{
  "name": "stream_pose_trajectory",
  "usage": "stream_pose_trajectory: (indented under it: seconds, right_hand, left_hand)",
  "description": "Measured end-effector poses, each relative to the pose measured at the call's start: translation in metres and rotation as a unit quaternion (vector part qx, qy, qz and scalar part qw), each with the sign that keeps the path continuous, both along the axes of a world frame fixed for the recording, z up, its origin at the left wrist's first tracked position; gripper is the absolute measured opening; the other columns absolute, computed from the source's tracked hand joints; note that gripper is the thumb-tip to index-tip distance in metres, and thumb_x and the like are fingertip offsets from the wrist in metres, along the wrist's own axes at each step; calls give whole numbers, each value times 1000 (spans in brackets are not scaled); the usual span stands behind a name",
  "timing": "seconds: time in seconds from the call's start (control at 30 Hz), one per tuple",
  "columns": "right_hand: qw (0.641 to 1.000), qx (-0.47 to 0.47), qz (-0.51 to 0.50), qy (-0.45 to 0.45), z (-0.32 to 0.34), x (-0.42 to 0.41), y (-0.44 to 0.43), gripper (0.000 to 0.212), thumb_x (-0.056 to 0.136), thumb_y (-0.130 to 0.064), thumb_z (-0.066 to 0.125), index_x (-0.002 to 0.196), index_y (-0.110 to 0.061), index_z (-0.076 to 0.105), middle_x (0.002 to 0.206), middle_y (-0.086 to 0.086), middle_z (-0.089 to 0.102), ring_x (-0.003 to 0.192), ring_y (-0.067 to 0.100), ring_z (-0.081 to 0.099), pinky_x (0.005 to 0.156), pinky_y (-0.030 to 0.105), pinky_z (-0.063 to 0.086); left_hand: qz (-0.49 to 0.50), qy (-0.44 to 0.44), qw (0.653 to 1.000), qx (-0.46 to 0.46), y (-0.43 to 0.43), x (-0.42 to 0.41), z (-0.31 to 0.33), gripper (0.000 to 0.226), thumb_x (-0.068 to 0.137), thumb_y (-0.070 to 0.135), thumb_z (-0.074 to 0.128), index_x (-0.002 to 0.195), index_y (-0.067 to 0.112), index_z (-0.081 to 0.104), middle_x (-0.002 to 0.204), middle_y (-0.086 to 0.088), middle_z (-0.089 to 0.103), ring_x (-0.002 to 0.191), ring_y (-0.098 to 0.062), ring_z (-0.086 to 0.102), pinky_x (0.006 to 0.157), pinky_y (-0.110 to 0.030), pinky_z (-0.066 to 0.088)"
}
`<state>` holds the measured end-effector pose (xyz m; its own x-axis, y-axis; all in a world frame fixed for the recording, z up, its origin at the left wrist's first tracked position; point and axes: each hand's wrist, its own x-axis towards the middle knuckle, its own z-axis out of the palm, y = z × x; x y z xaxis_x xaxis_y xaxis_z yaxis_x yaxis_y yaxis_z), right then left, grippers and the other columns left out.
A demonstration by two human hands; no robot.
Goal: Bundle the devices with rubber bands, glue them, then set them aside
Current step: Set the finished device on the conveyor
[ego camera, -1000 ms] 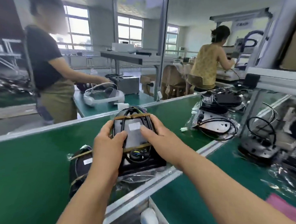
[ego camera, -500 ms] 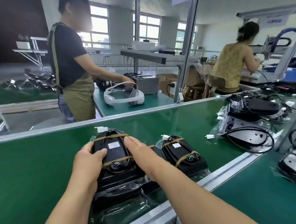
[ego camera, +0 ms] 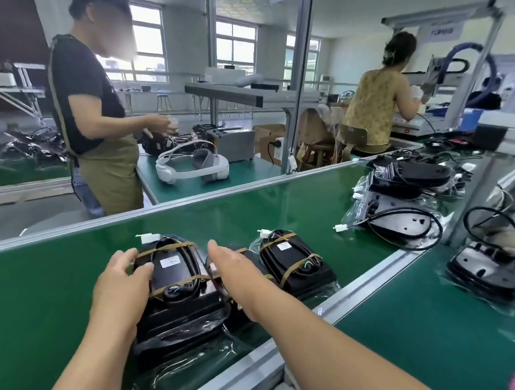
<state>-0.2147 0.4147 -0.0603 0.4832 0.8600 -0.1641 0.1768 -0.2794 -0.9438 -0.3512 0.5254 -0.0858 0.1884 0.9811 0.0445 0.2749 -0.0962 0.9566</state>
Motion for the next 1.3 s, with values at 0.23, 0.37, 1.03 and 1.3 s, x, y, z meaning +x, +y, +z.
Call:
stream_pose_trajectory:
  seconds: [0.23, 0.37, 1.03, 1.3]
  right_hand:
    - [985, 74, -137, -69, 21, 30, -65, 55, 99, -43, 35, 109, 4, 60, 115, 26, 62, 106, 42, 58, 94, 49, 47]
    - [963, 92, -241, -77, 24, 59, -139, 40, 100, -36, 41, 106, -6, 66, 108, 13, 69, 103, 30, 61, 96, 45, 48]
    - [710, 40, -672, -206, 20, 169, -489, 44, 97, -20, 48, 140, -9, 48, 145, 8, 45, 134, 22, 42, 114, 37, 32]
    - [647, 56, -760, -32, 13, 231, -541, 70, 86, -35, 65, 140, 0, 38, 142, 19, 45, 125, 38, 49, 103, 50, 44]
  left_hand:
    - [-77, -57, 983, 159, -84, 50, 44, 31, 91, 32, 57, 120, 37, 62, 140, 13, 55, 122, -30, 55, 107, -53, 42]
    - [-242, -111, 957, 115, -167, 115, 38, 25, 96, 23, 58, 116, 36, 65, 123, 10, 65, 111, -8, 61, 100, -33, 47]
    - [-624, -90, 772, 82, -485, 322, 38, 39, 102, 34, 47, 138, 22, 54, 129, 15, 58, 106, 4, 48, 87, -10, 31]
    - [-669, -1, 724, 168, -530, 374, 37, 54, 104, 39, 41, 149, 9, 39, 152, -10, 43, 139, -26, 40, 116, -41, 31]
